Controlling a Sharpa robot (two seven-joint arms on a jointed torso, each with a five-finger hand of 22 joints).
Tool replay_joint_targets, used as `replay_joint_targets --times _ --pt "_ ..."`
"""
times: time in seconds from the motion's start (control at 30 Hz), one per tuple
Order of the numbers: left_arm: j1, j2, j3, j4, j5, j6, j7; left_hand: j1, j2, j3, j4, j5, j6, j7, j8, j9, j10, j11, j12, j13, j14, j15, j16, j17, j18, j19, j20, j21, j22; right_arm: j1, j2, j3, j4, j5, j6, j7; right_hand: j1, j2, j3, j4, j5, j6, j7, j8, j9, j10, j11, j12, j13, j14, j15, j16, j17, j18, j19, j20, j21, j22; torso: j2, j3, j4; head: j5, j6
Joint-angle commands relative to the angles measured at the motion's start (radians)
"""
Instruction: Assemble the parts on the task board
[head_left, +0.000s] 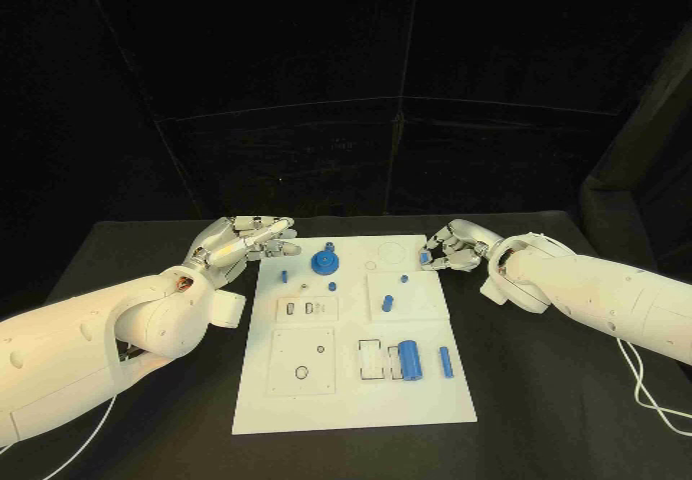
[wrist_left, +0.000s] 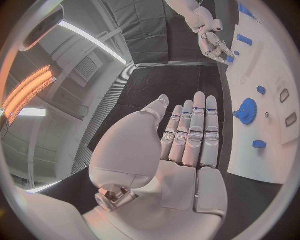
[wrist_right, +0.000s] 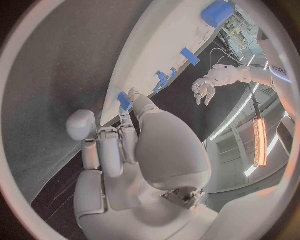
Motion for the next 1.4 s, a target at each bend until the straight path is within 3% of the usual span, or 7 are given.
replay_joint_targets --times 0.03,0.3,0.5,0.67,0.93,1.17,1.4 --pt "0.001 0.001 0.001 0.000 -0.003 0.011 0.007 0.002 0.005 0.000 -0.006 -0.005 0.001 -0.003 -0.004 0.000 0.002 -0.003 -0.005 0.000 0.000 0.001 -0.006 0.001 0.014 -0.004 0.000 -0.005 -0.002 0.001 0.002 0.000 -0.001 -0.013 -0.014 0.005 -0.001 0.023 0.020 -0.002 -0.023 0.033 -0.010 0.013 0.003 0.007 -0.015 0.008 0.120 0.079 -0.014 0.004 0.148 -0.005 0.006 -0.009 0.006 0.008 0.000 0.0000 -0.0004 -0.001 0.000" --pt "0.001 0.000 0.001 -0.002 -0.003 0.013 0.006 0.002 0.005 0.000 -0.006 -0.005 0.001 -0.003 -0.004 0.000 0.002 -0.003 -0.005 0.000 0.000 0.001 -0.006 0.001 0.014 -0.004 0.000 -0.005 -0.002 0.001 0.006 0.001 -0.004 -0.024 -0.084 0.021 -0.007 0.062 0.069 -0.016 -0.046 0.118 -0.047 0.050 0.015 0.021 -0.045 0.024 0.136 0.083 -0.040 0.009 0.164 -0.009 0.019 -0.031 0.016 0.030 0.000 -0.0001 -0.0015 -0.002 0.001" --pt "0.001 -0.001 0.001 -0.001 -0.003 0.013 0.005 0.002 0.005 0.000 -0.006 -0.005 0.001 -0.003 -0.004 0.000 0.002 -0.003 -0.005 0.000 0.000 0.001 -0.006 0.001 0.014 -0.004 0.000 -0.005 -0.002 0.001 -0.001 0.001 0.015 -0.026 -0.153 0.021 -0.012 0.067 0.091 -0.027 -0.038 0.114 -0.048 0.046 0.013 0.022 -0.049 0.023 0.137 0.084 -0.045 0.010 0.167 -0.011 0.023 -0.040 0.019 0.036 -0.001 -0.0003 -0.0008 -0.001 0.000" --pt "0.001 -0.004 0.001 0.002 -0.003 0.012 0.005 0.002 0.005 0.000 -0.006 -0.005 0.001 -0.003 -0.004 0.000 0.002 -0.003 -0.005 0.000 0.000 0.001 -0.006 0.001 0.014 -0.004 0.000 -0.005 -0.002 0.002 -0.028 0.002 0.078 -0.021 -0.180 0.000 -0.029 0.059 0.101 -0.029 -0.020 0.100 -0.041 0.034 0.008 0.021 -0.044 0.020 0.136 0.084 -0.042 0.010 0.167 -0.012 0.024 -0.039 0.020 0.037 -0.004 -0.0028 -0.0009 -0.004 0.002" --pt "0.002 -0.006 0.001 -0.003 -0.003 0.014 0.006 0.001 0.005 0.001 -0.007 -0.005 0.001 -0.003 -0.004 0.000 0.003 -0.003 -0.006 0.000 0.001 0.001 -0.007 0.002 0.014 -0.004 0.000 -0.006 -0.002 0.010 -0.056 0.002 0.256 -0.029 -0.197 -0.102 -0.042 0.055 0.106 -0.029 -0.014 0.095 -0.038 0.028 0.006 0.021 -0.041 0.019 0.135 0.084 -0.040 0.010 0.168 -0.011 0.023 -0.037 0.020 0.035 -0.011 -0.0064 -0.0013 0.004 -0.003" --pt "0.003 0.002 0.001 -0.028 -0.003 0.019 0.009 0.000 0.006 0.003 -0.008 -0.005 0.004 -0.005 -0.002 0.000 0.006 -0.004 -0.005 0.000 0.004 -0.001 -0.007 0.003 0.015 -0.002 0.000 -0.005 -0.002 0.022 0.000 0.002 0.361 -0.122 -0.182 -0.213 -0.049 0.049 0.109 -0.030 -0.018 0.094 -0.037 0.025 0.005 0.021 -0.040 0.018 0.135 0.083 -0.039 0.009 0.166 -0.011 0.021 -0.036 0.018 0.032 -0.018 -0.0093 0.0013 0.019 -0.021" --pt "0.006 0.012 0.001 -0.051 -0.003 0.014 0.007 0.000 0.007 0.004 -0.008 -0.005 0.006 -0.006 -0.002 0.001 0.008 -0.005 -0.005 0.000 0.006 -0.001 -0.007 0.003 0.016 0.000 0.000 -0.005 -0.002 0.024 0.098 0.001 0.387 -0.277 -0.153 -0.300 -0.057 0.046 0.111 -0.029 -0.020 0.097 -0.038 0.024 0.005 0.021 -0.040 0.017 0.134 0.084 -0.039 0.009 0.166 -0.011 0.023 -0.036 0.020 0.035 -0.019 -0.0107 0.0024 0.039 -0.032"
